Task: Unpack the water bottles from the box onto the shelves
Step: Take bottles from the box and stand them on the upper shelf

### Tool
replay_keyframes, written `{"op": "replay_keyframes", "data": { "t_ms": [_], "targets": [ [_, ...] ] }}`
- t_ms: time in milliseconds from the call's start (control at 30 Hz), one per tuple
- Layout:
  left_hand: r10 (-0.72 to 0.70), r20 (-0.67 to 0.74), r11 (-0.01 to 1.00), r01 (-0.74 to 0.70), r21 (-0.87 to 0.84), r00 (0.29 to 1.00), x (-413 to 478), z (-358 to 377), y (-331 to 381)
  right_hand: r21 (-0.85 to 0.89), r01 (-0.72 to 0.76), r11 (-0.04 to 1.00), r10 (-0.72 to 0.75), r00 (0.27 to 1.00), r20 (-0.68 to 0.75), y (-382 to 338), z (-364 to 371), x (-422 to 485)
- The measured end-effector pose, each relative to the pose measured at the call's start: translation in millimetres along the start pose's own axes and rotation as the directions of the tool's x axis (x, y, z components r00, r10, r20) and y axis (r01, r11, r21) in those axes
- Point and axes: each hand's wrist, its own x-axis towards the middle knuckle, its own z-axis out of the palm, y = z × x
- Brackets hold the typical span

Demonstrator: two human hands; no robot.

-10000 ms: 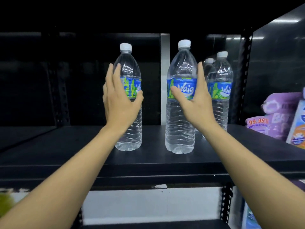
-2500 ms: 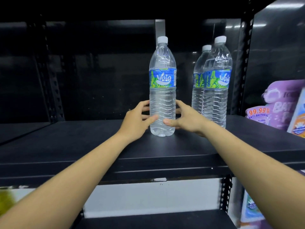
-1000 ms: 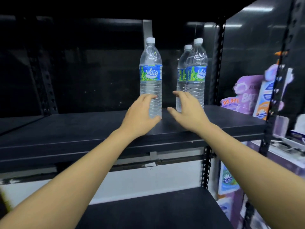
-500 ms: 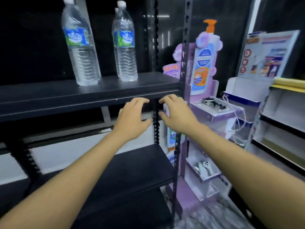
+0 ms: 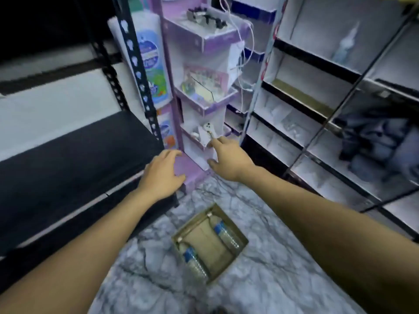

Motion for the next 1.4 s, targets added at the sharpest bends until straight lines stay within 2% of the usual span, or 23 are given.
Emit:
{"op": "replay_keyframes", "data": {
  "t_ms": [200, 367, 500, 600, 667, 733, 867, 967, 1067, 1133, 1200, 1233, 1333, 1400],
  "targets": [
    [-0.140, 0.228, 0.980, 0.168, -0.107, 0.964, -3.4, 153.3, -43.6, 0.004, -0.144, 0.990, 0.140, 0.965, 0.221, 74.5, 130.8, -16.6],
    [-0.273, 0.388, 0.936, 0.337, -0.106, 0.881, -17.4, 283.7, -95.7, -0.031, -0.207, 0.978, 0.202, 0.896, 0.397, 139.8, 251.7, -11.4],
    [-0.397, 0.479, 0.877, 0.477, -0.052, 0.783, -28.7, 384.5, -139.3, -0.092, -0.185, 0.978, 0.204, 0.806, 0.556, 185.8, 353.6, 0.1],
    [-0.411, 0.506, 0.894, 0.444, 0.060, 0.759, -36.7, 456.3, -162.7, -0.105, -0.168, 0.980, 0.197, 0.772, 0.605, 216.2, 422.4, 9.3],
    [-0.389, 0.515, 0.916, 0.381, 0.127, 0.763, -41.3, 503.1, -172.2, -0.110, -0.163, 0.981, 0.196, 0.762, 0.618, 235.3, 464.0, 15.6],
    [-0.349, 0.518, 0.932, 0.349, 0.101, 0.781, -42.4, 549.6, -180.1, -0.126, -0.139, 0.982, 0.188, 0.753, 0.631, 254.9, 502.8, 21.2],
    [-0.494, 0.426, 0.819, 0.570, -0.065, 0.758, -29.7, 620.9, -197.3, -0.158, -0.079, 0.984, 0.164, 0.739, 0.653, 292.6, 572.6, 27.5],
    [-0.598, 0.404, 0.752, 0.659, -0.014, 0.692, -20.0, 665.8, -212.8, -0.201, -0.036, 0.979, 0.161, 0.737, 0.656, 318.9, 618.9, 31.8],
    [-0.669, 0.386, 0.677, 0.735, -0.038, 0.636, -14.2, 705.5, -229.9, -0.223, -0.037, 0.974, 0.176, 0.742, 0.647, 336.5, 658.6, 41.7],
    [-0.725, 0.361, 0.587, 0.800, -0.120, 0.586, -8.1, 729.4, -242.0, -0.229, -0.071, 0.971, 0.205, 0.744, 0.636, 344.5, 683.5, 50.0],
    [-0.790, 0.359, 0.460, 0.868, -0.188, 0.496, -0.1, 748.6, -249.4, -0.251, -0.077, 0.965, 0.222, 0.750, 0.623, 348.5, 705.5, 52.4],
    [-0.812, 0.353, 0.428, 0.886, -0.181, 0.464, 3.1, 757.9, -250.5, -0.276, -0.073, 0.958, 0.233, 0.758, 0.609, 347.6, 714.4, 50.5],
    [-0.844, 0.265, 0.467, 0.882, -0.064, 0.466, 4.3, 777.1, -238.8, -0.322, -0.130, 0.938, 0.279, 0.835, 0.474, 337.3, 736.5, 36.0],
    [-0.826, 0.192, 0.532, 0.846, -0.047, 0.530, 4.6, 780.5, -228.3, -0.314, -0.188, 0.930, 0.299, 0.886, 0.355, 330.1, 745.7, 32.5]
  ]
}}
